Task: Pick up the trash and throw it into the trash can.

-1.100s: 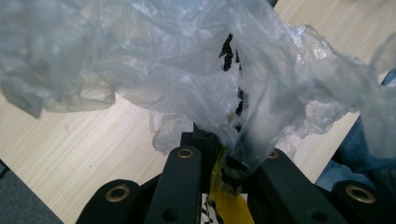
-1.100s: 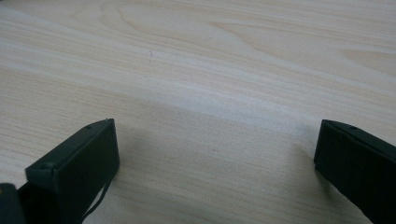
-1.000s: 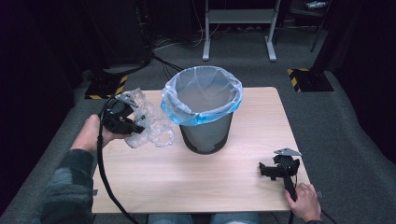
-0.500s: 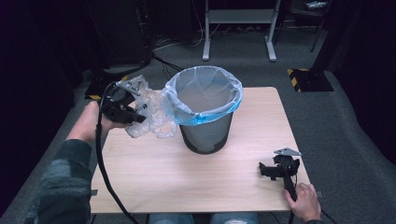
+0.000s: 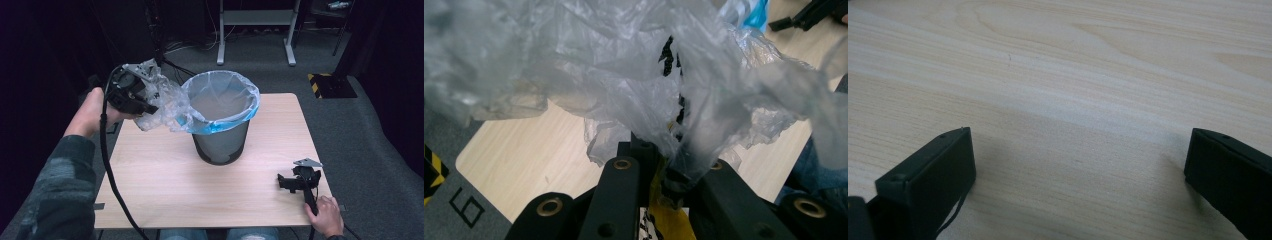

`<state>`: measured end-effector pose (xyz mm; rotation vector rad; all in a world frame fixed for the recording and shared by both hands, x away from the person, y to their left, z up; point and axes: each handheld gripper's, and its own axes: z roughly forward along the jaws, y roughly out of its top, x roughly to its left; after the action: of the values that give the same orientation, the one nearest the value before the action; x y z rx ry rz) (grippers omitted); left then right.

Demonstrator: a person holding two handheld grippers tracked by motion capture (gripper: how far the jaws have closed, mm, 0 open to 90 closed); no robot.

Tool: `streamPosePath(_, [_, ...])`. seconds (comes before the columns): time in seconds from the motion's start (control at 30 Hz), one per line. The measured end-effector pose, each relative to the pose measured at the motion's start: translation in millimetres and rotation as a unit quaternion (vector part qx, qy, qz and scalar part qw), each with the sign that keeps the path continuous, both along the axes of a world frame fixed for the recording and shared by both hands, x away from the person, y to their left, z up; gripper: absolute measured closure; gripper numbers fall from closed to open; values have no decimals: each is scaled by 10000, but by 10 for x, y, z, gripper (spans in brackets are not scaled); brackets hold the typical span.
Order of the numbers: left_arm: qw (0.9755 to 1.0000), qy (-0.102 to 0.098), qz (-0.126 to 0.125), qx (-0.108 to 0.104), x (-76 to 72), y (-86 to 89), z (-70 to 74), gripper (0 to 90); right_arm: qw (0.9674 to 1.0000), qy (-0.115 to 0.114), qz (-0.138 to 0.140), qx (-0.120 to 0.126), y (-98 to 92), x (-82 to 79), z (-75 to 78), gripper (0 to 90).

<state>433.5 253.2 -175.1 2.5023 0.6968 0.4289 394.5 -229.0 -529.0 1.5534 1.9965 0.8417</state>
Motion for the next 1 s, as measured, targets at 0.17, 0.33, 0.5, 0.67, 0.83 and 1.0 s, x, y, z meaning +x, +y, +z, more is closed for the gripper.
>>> streamPosePath(0.17, [10000, 12, -14, 29, 115, -96, 28, 852, 10000, -1, -2, 3, 1, -1, -1, 0])
streamPosePath(0.33, [9999, -19, -94, 32, 213, -215, 50, 852, 10000, 7, 7, 18, 1, -2, 0, 0])
streamPosePath(0.5, [9999, -16, -124, -44, 358, -349, 45, 851, 10000, 3, -5, 3, 1, -2, -1, 0])
streamPosePath(0.67, [9998, -24, -176, -39, 550, -554, 11, 851, 10000, -2, 2, 0, 0, 0, -2, 0])
streamPosePath(0.83, [9997, 3, -242, -28, 707, -736, -65, 851, 10000, 1, 4, 11, 1, -3, -1, 0])
streamPosePath(1.0, [9995, 191, -238, 121, 883, -917, -193, 850, 10000, 0, -1, -1, 0, -1, -1, 0])
